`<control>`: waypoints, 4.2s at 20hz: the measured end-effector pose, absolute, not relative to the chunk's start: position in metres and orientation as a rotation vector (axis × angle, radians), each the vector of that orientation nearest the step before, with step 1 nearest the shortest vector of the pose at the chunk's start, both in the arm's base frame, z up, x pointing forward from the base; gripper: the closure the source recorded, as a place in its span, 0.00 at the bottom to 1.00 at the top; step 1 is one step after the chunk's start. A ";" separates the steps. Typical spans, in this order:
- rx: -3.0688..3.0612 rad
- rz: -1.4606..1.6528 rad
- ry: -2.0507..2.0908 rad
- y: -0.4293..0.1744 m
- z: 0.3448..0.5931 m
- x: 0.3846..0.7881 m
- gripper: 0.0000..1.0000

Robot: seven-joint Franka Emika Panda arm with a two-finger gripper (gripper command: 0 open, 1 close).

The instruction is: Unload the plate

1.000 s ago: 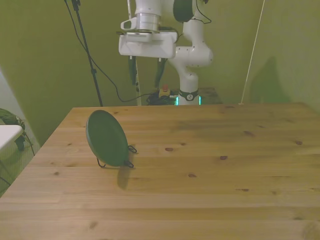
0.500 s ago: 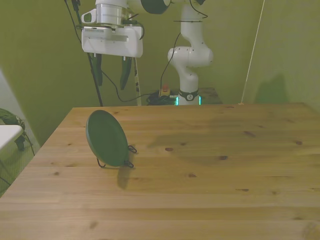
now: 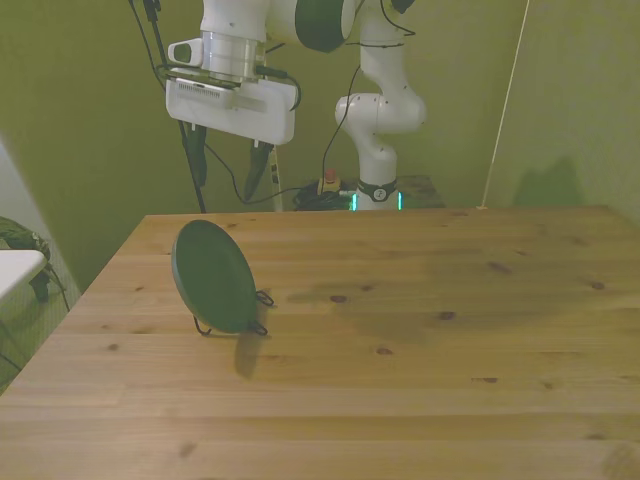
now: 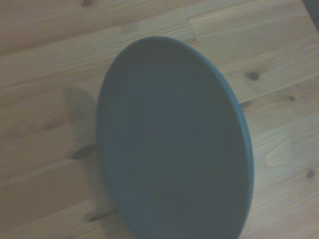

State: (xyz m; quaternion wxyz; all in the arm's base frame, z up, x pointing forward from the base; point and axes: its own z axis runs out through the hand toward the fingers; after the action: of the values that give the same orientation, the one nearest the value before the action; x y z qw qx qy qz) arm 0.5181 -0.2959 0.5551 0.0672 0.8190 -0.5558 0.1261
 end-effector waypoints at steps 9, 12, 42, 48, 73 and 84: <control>2.351 0.371 -1.627 -0.331 0.550 0.542 0.00; 2.346 0.385 -1.617 -0.336 0.541 0.553 0.00; 2.417 0.483 -1.501 -0.333 0.504 0.568 1.00; 2.417 0.485 -1.502 -0.333 0.505 0.568 1.00; 2.509 0.649 -1.549 -0.293 0.572 0.574 1.00; 2.785 0.565 -1.727 -0.205 0.501 0.650 1.00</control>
State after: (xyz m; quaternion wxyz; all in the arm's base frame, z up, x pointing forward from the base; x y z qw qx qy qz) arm 0.6495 -0.2046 0.5011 -0.0917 0.8340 -0.5170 0.1693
